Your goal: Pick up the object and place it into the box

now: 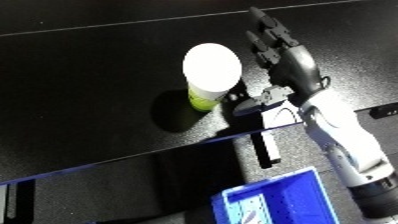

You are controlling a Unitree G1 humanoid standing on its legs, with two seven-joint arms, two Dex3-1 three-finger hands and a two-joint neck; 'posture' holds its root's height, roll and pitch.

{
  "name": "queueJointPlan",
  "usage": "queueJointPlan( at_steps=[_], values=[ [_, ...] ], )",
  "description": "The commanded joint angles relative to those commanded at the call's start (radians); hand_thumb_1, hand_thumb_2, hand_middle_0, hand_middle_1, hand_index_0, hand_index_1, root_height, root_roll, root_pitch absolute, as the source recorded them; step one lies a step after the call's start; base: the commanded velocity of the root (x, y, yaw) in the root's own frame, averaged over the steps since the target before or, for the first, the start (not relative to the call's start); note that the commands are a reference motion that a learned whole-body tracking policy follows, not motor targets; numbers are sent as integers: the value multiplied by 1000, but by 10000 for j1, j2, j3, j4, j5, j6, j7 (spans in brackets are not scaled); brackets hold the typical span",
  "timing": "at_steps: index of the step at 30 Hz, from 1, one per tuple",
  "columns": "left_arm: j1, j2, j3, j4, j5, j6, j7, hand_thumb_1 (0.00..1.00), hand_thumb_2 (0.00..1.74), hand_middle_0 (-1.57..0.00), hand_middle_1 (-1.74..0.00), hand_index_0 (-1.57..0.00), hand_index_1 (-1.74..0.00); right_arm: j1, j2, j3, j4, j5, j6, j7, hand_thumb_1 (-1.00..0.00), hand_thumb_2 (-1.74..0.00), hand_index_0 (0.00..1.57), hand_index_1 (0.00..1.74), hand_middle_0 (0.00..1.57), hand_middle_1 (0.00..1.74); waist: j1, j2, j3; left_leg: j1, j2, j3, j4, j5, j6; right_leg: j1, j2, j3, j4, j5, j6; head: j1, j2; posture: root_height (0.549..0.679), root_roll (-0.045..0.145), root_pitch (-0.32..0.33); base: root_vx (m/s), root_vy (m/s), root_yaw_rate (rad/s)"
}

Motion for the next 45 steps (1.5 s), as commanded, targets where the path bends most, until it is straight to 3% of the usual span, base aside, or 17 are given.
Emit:
queueJointPlan(
  at_steps=[8, 18, 24, 32, 37, 45],
  values=[
    [-132, -72, -110, -171, -3, 186, 87, 0, 0, 0, 0, 0, 0, -331, 356, 604, 193, -38, 381, 541, -400, -696, 628, 696, 628, 696, 98, 12, 28, 19, -33, -28, -64, 32, -10, 4, -43, -24, -28, 5, -10, 109, 79, 630, 70, -51, 2, 6, 43],
    [-232, -154, -183, -337, -54, 348, 205, 0, 0, 0, 0, 0, 0, -485, 701, 1021, 338, -213, 720, 620, -900, -1566, 1413, 1566, 1413, 1566, 160, 35, 92, 6, -44, -35, -101, 68, -6, -33, -59, -26, -27, 18, -19, 218, 229, 631, 72, -48, -6, 7, 23],
    [-191, -170, -154, -350, -62, 294, 237, 0, 0, 0, 0, 0, 0, -431, 688, 997, 404, -116, 627, 457, -900, -1566, 1413, 1566, 1413, 1566, 160, 29, 119, 16, -39, -21, -177, 104, -7, -33, -37, -16, -84, 46, -9, 296, 369, 631, 71, -46, -16, 3, 0],
    [-114, -177, -47, -328, -85, 163, 269, 0, 0, 0, 0, 0, 0, -156, 489, 632, -315, -13, -41, 238, -900, -1566, 1413, 1566, 1413, 1566, 39, -23, 133, 32, 28, 23, -313, 146, -53, -60, 14, 19, -191, 108, 52, 194, 642, 632, 67, -38, -22, -1, -32],
    [17, -163, 214, -392, -104, 119, 324, 0, 0, 0, 0, 0, 0, 468, 295, -30, -1922, -235, -393, -249, -900, -1566, 1413, 1566, 1413, 1566, -185, -125, 118, -6, 110, 80, -325, 110, -66, -127, 123, 95, -234, 120, 95, -22, 822, 632, 63, -29, -34, 3, -102],
    [325, -262, 754, -288, -195, -84, 364, 0, 0, 0, 0, 0, 0, 2489, -122, -1631, -4584, -681, -912, -1000, -900, -1566, 1413, 1566, 1413, 1566, -781, -330, 56, 25, 320, 333, -289, -36, -30, -193, 363, 338, -390, 189, 159, -42, 1042, 634, 57, -16, -35, 31, -177]
  ],
)
